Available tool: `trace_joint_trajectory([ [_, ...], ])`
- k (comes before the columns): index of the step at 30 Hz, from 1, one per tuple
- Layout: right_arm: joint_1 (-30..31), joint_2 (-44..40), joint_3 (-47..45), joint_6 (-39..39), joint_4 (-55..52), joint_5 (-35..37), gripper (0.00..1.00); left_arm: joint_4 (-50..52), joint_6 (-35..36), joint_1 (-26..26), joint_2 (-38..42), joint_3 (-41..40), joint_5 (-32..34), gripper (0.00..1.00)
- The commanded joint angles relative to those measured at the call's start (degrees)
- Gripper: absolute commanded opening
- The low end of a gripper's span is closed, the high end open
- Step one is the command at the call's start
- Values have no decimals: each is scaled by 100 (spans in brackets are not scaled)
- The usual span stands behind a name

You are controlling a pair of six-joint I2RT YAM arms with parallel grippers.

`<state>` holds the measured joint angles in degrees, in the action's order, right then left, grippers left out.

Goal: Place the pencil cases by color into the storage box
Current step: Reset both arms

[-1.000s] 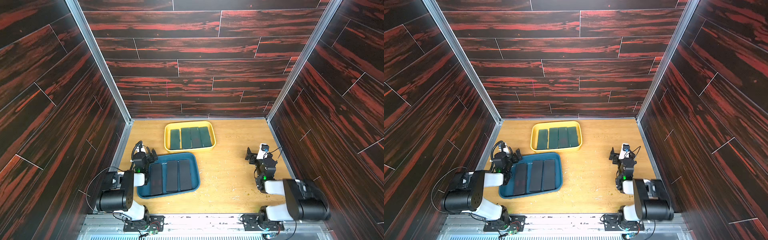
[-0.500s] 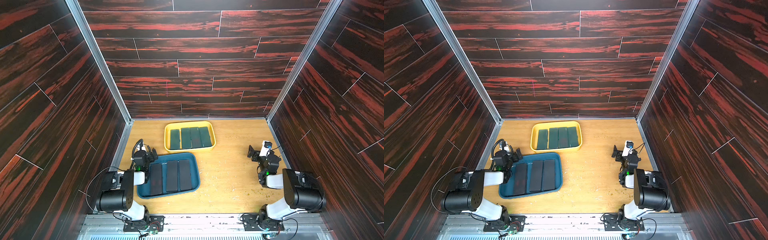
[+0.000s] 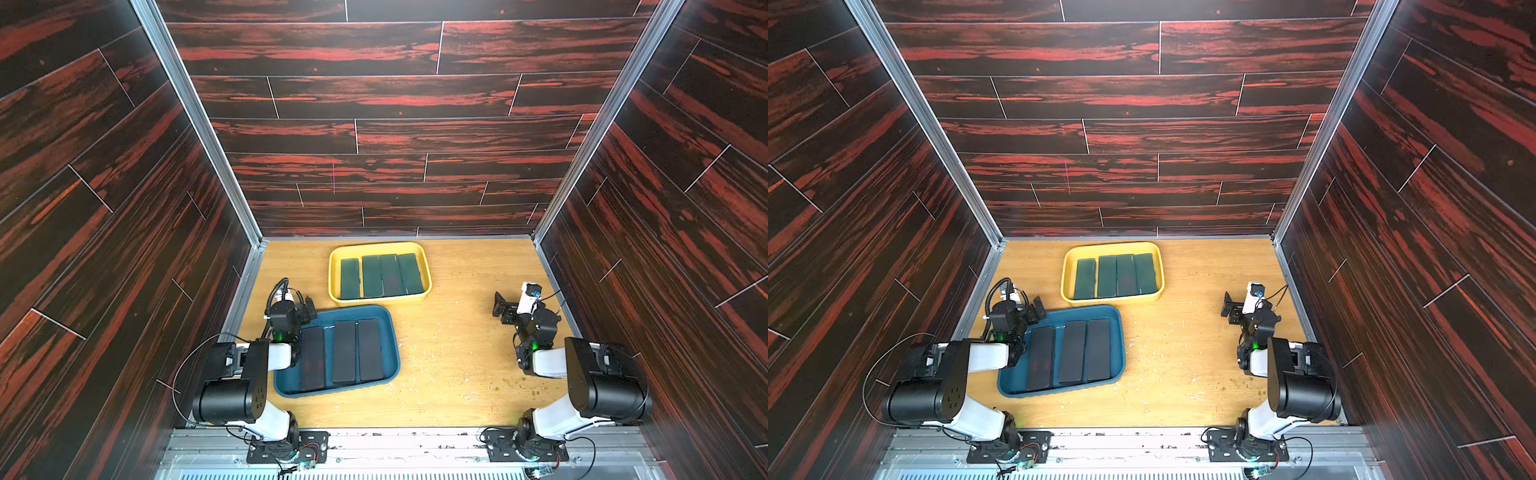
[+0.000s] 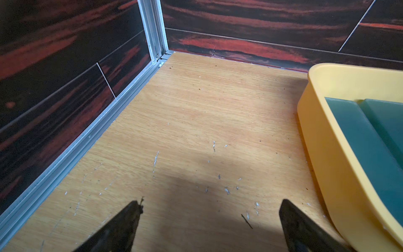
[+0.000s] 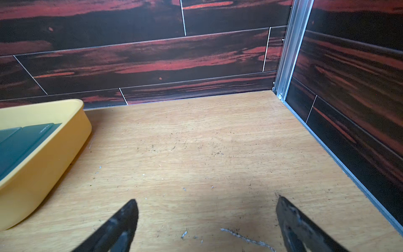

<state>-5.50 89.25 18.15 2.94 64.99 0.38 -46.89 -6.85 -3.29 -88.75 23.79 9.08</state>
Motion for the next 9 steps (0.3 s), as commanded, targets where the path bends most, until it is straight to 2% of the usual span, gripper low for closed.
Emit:
trace_joint_trajectory([
  [1,20,47,21,41,-75,-47,99,84,96,24,49,87,76,100],
  [9,19,23,-20,54,-23,-61,99,62,88,22,80,56,76,100],
])
